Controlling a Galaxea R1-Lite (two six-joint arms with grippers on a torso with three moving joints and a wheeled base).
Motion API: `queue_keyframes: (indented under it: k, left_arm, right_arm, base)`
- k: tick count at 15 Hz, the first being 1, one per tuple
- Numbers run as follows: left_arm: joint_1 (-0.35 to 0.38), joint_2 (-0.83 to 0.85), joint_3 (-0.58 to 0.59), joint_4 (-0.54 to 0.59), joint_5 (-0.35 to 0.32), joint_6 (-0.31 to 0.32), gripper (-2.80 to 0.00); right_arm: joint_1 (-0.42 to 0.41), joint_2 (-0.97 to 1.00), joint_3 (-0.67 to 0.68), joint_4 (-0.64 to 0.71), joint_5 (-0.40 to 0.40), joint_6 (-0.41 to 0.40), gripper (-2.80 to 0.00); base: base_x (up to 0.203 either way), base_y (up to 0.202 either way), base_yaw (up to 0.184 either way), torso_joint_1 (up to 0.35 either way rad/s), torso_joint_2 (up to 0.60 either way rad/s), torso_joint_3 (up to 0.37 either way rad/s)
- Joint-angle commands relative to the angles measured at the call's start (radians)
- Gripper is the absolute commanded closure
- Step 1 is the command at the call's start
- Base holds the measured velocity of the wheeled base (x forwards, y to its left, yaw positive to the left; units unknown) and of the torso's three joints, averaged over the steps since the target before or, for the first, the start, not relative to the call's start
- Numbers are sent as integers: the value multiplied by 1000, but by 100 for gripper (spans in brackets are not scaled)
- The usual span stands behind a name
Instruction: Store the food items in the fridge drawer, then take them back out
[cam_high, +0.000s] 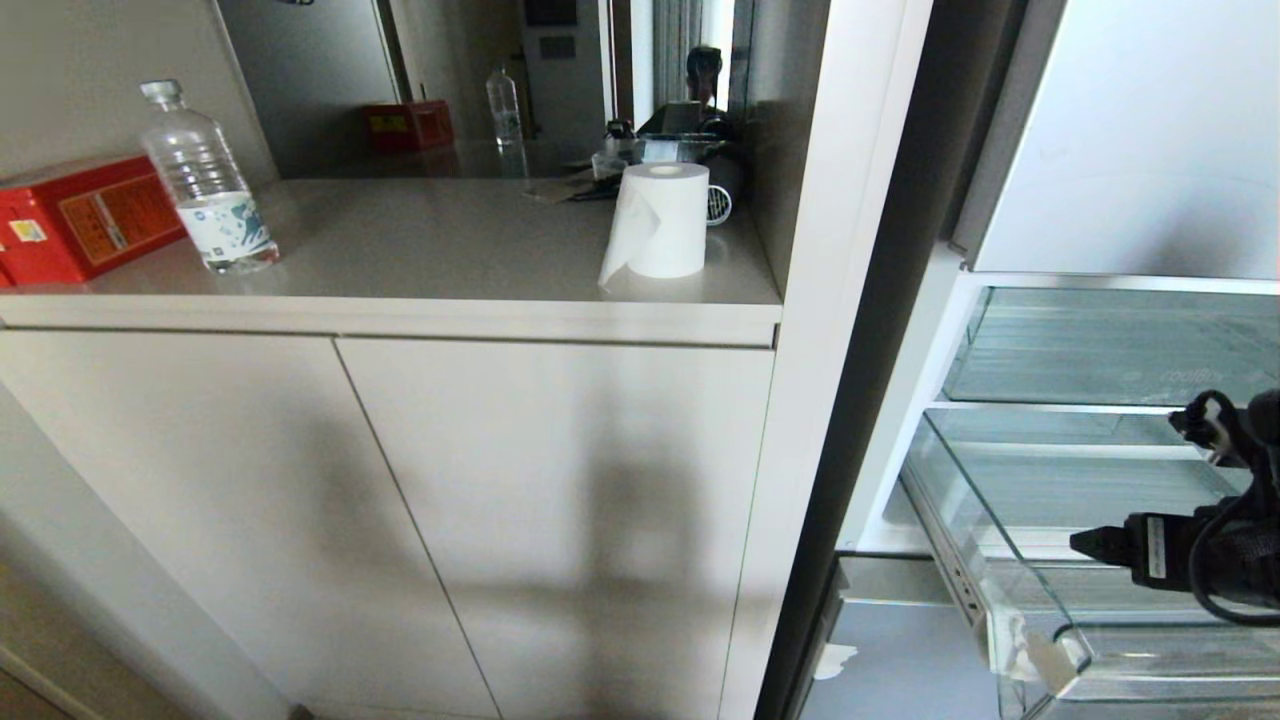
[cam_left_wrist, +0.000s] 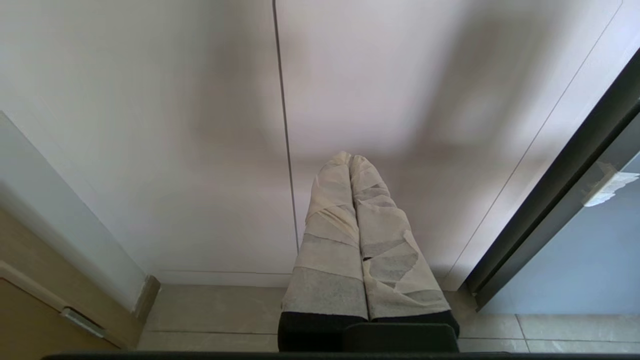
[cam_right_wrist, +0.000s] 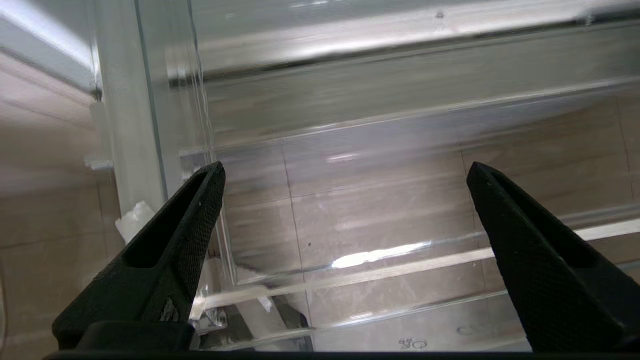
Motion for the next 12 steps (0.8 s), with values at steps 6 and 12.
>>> queue_keyframes:
  k: [6, 12]
  left_arm:
    - [0, 0, 0, 1, 1, 0, 0]
    - [0, 0, 0, 1, 0, 0, 0]
  right_arm:
    - [-3, -175, 28, 119, 6, 0, -280]
    - [-9, -150, 26, 76, 11, 3, -280]
  base:
    - [0, 0, 0, 0, 0, 0]
    - [0, 0, 0, 0, 0, 0]
